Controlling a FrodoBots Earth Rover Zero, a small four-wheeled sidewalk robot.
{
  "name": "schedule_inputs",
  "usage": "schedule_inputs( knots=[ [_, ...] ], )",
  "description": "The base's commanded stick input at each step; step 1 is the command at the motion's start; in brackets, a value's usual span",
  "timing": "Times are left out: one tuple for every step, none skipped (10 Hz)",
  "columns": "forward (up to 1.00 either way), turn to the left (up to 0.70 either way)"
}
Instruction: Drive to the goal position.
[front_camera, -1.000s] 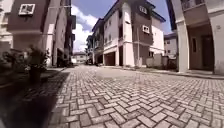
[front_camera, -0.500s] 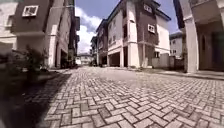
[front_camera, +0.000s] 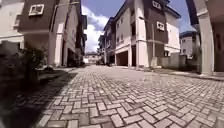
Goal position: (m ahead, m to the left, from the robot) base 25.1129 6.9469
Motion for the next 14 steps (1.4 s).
schedule_inputs(
  knots=[
    [0.85, 0.08],
    [0.85, 0.19],
    [0.85, 0.07],
    [0.85, 0.0],
    [0.85, 0.0],
    [0.85, 0.0],
    [0.85, 0.0],
    [0.85, 0.05],
    [0.85, 0.27],
    [0.85, 0.09],
    [0.85, 0.0],
    [0.85, 0.0],
    [0.85, 0.0],
    [0.85, 0.0]
  ],
)
